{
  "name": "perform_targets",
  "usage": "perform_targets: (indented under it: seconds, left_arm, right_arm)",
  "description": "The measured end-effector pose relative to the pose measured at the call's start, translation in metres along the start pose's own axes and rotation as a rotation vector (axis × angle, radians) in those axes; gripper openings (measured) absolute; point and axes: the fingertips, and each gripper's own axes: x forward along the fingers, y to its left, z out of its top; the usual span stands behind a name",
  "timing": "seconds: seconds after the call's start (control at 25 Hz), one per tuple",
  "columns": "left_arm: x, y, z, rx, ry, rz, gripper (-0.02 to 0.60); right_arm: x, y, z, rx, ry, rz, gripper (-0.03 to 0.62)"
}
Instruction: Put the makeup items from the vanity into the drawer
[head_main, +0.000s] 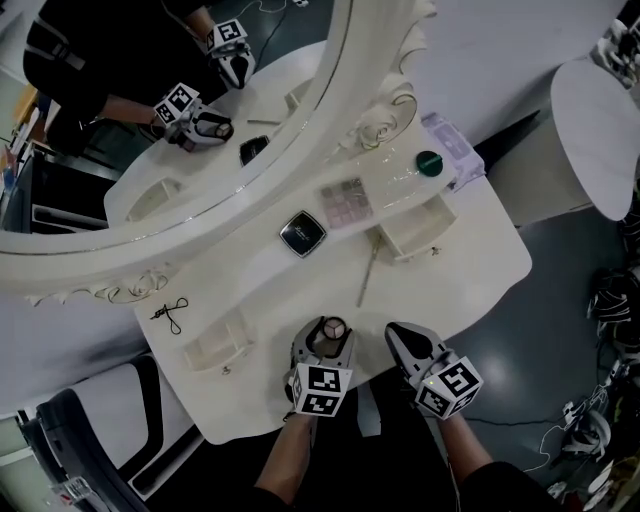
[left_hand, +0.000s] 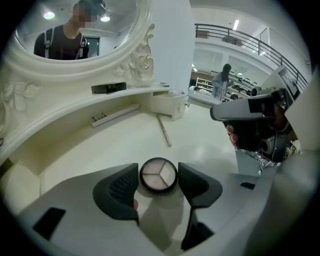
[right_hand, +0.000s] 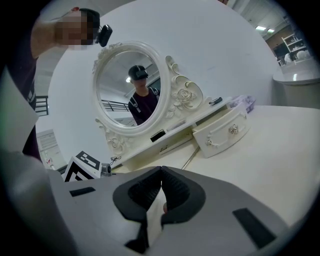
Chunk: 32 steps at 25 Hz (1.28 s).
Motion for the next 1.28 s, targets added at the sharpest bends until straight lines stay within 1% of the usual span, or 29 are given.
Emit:
perform_targets:
  seconds: [0.28, 0.52, 0.92, 1.28]
  left_arm:
    - [0.002, 0.002, 0.0, 0.012, 0.0, 0.003, 0.238]
    - [-0.002, 0.002, 0.003, -0.004, -0.011, -0.005, 0.235]
    - [-0.026, -0.001, 0.031, -0.013, -0.082, 0.001, 0.233]
    - [-0.066, -0.003, 0.072, -0.015, -0.178, 0.01, 0.233]
  right_arm:
    - [0.002, -0.004, 0.0, 0.004, -0.003, 0.0, 0.023]
    - [-0.001, 0.0, 0.004, 0.0, -0.006, 0.01, 0.023]
    - [-0.011, 0.013, 0.028, -0.025, -0.029, 0.017, 0.023]
    - [-0.024, 0.028, 0.049, -0.045, -0.063, 0.033, 0.023]
